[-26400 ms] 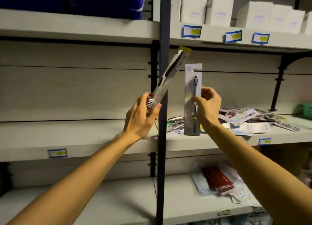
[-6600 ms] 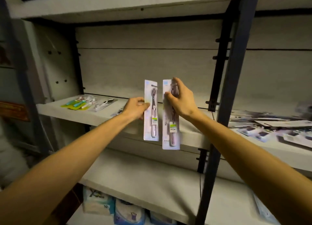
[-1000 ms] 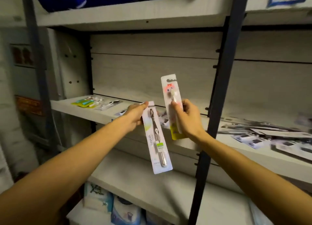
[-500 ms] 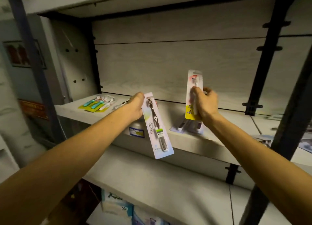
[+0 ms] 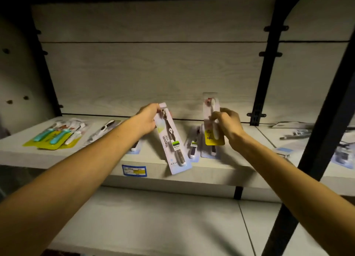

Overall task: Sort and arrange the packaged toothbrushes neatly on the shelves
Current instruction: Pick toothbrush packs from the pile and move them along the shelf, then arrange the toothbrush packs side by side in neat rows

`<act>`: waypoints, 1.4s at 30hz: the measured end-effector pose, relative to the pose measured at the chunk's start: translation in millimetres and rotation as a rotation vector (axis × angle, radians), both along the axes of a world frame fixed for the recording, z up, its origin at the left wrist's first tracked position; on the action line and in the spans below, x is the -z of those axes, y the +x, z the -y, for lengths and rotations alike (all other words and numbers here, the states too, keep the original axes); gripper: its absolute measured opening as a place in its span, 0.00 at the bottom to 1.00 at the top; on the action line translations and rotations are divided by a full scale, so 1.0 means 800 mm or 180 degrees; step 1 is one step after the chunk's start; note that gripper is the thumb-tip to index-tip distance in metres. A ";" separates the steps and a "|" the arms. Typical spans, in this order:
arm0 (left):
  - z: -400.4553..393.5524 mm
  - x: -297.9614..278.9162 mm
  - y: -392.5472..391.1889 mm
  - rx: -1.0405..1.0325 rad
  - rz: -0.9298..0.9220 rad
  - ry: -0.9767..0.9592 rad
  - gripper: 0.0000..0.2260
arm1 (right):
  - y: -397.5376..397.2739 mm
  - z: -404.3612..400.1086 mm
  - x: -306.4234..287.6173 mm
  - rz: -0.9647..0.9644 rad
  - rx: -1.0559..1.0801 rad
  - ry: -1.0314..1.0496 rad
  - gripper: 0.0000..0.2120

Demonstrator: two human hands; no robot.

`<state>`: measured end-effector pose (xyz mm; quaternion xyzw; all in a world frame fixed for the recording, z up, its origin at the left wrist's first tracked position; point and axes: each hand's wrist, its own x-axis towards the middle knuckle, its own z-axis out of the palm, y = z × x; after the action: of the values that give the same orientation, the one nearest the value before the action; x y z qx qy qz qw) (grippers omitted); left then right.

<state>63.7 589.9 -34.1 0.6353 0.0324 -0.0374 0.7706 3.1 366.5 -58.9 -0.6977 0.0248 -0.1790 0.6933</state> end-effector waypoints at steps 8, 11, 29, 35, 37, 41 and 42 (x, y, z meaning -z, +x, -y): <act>-0.118 -0.028 0.038 0.0140 0.0173 -0.0017 0.09 | 0.030 -0.115 -0.002 0.0157 -0.0204 -0.0393 0.15; -0.180 -0.030 0.051 0.0065 0.0174 0.0005 0.10 | 0.046 -0.173 0.001 0.0287 -0.0221 -0.0428 0.21; -0.422 -0.001 0.093 -0.0325 -0.0171 -0.0223 0.12 | 0.132 -0.478 0.008 -0.0399 -0.1479 -0.1050 0.15; -0.429 -0.010 0.107 -0.0217 -0.0110 -0.0202 0.12 | 0.152 -0.473 0.022 0.0111 -0.0787 -0.2554 0.19; -0.418 -0.013 0.109 -0.0142 -0.0104 -0.0207 0.12 | 0.157 -0.448 0.021 0.0163 -0.0723 -0.2371 0.14; -0.386 -0.007 0.110 0.0095 -0.0122 -0.0220 0.11 | 0.166 -0.380 0.017 0.0238 -0.0103 -0.2289 0.10; -0.377 -0.005 0.111 0.0150 -0.0124 -0.0223 0.11 | 0.167 -0.363 0.017 0.0198 0.0022 -0.2287 0.10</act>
<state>152.6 891.5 -30.0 0.6077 0.0311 -0.0690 0.7906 136.8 656.9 -72.3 -0.8909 -0.0585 -0.1998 0.4036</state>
